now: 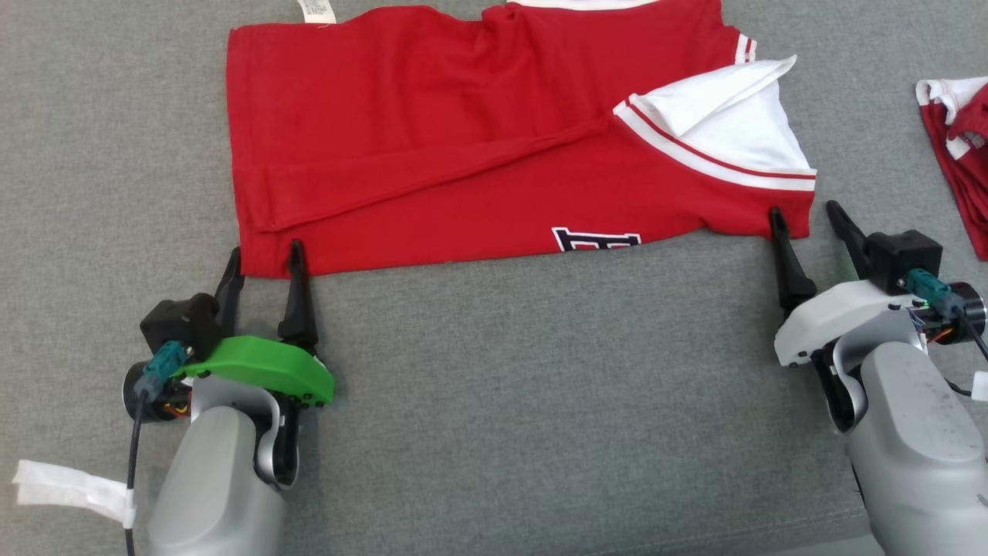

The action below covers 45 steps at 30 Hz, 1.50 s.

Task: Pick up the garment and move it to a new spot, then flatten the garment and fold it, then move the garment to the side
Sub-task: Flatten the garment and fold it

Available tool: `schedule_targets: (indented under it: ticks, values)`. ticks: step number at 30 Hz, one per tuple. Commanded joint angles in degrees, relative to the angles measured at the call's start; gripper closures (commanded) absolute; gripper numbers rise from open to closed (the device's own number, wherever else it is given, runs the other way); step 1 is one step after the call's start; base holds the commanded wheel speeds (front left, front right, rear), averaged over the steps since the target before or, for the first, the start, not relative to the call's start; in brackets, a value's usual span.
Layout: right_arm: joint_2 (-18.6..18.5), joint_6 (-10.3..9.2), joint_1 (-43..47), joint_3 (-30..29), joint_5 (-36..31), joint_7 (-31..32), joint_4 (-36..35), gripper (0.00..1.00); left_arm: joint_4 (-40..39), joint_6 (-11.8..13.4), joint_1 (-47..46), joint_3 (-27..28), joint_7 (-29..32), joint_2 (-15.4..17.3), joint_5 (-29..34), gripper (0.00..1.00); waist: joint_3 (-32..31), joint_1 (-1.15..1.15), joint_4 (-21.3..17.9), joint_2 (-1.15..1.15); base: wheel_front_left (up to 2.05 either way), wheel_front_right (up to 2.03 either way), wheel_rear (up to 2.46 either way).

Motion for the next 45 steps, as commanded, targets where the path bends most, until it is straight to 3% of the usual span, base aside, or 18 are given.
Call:
schedule_targets:
  ticks: [1, 2, 3, 4, 9, 22, 31, 38, 39, 40, 41, 42, 45]
  values:
    - [0.0, -0.07, -0.5, 0.9, -0.6, 0.1, 1.8, 0.56, 3.9, 0.3, 0.8, -0.4, 1.1, 0.3, 0.2, 0.07, 0.0, 0.00, 0.1, 0.00, 0.00, 0.00, 0.00]
    - [0.3, -0.06, -0.6, 1.5, -0.1, 0.1, 2.9, 0.71, 5.4, 0.3, 0.4, -0.6, 1.2, 0.3, 0.1, 0.52, -0.1, 0.00, 0.2, 0.00, 0.00, 0.00, 0.00]
    - [0.5, -0.05, -0.8, 1.7, 0.3, 0.2, 3.7, 1.00, 6.4, 0.1, 0.1, -1.0, 1.2, 0.3, 0.0, 0.69, -0.1, 0.00, 0.2, 0.00, 0.00, 0.00, 0.00]
    - [0.6, -0.05, -1.0, 1.9, 1.0, 0.2, 4.4, 1.00, 8.0, -0.2, -0.2, -1.7, 1.3, 0.3, -0.5, 1.00, -0.3, 0.00, 0.2, 0.00, 0.00, 0.00, 0.00]
    - [-0.2, -0.09, -1.2, 1.7, 3.4, 0.1, 3.4, 1.00, 9.3, -1.1, -1.6, -2.9, 1.3, 0.0, -2.2, 1.00, -1.9, 0.00, 0.3, 0.00, 0.00, 0.00, 0.00]
    - [-1.7, -0.09, -1.8, 3.2, 11.9, 0.1, -2.7, 1.00, -4.4, -1.6, -0.2, 2.3, 0.6, 0.4, -2.3, 1.00, -10.6, 0.00, 0.3, 0.00, 0.00, 0.00, 0.00]
    - [-5.3, -0.10, 7.7, 9.2, 20.8, 1.0, -1.6, 1.00, -4.7, -0.4, 12.7, 2.7, 0.6, 0.4, -5.3, 1.00, -17.1, 0.00, 0.7, 0.00, 0.00, 0.00, 0.00]
    - [-7.1, -0.10, 17.1, 11.6, 23.9, 1.6, -3.1, 1.00, -5.8, 2.2, 21.8, -1.3, 0.6, 0.4, -9.3, 1.00, -15.4, 0.00, 1.9, 0.00, 0.00, 0.00, 0.00]
    - [-7.3, -0.10, 17.5, 11.9, 23.5, 1.4, -3.2, 0.89, -6.2, 2.6, 22.1, -1.9, 0.6, 0.4, -9.5, 0.80, -14.9, 0.00, 2.0, 0.00, 0.00, 0.00, 0.00]
    - [-7.3, -0.10, 17.6, 11.9, 23.2, 1.3, -3.2, 0.67, -6.5, 2.9, 22.1, -2.2, 0.6, 0.4, -9.7, 0.53, -14.4, 0.00, 2.1, 0.00, 0.00, 0.00, 0.00]
    - [-7.1, -0.10, 17.5, 11.7, 22.9, 1.1, -3.3, 0.11, -7.0, 3.3, 21.6, -2.7, 0.6, 0.4, -9.3, 0.00, -13.8, 0.00, 2.2, 0.00, 0.00, 0.00, 0.00]
    - [-7.1, -0.09, 16.9, 11.4, 22.6, 1.0, -3.3, 0.00, -7.7, 3.7, 20.5, -2.9, 0.6, 0.4, -8.7, 0.00, -13.1, 0.00, 2.3, 0.00, 0.00, 0.00, 0.00]
    - [-7.4, -0.08, 14.1, 10.8, 21.0, 0.8, -3.7, 0.00, -9.2, 3.9, 16.8, -2.9, 0.6, 0.3, -6.6, 0.00, -11.2, 0.00, 2.5, 0.00, 0.00, 0.00, 0.00]
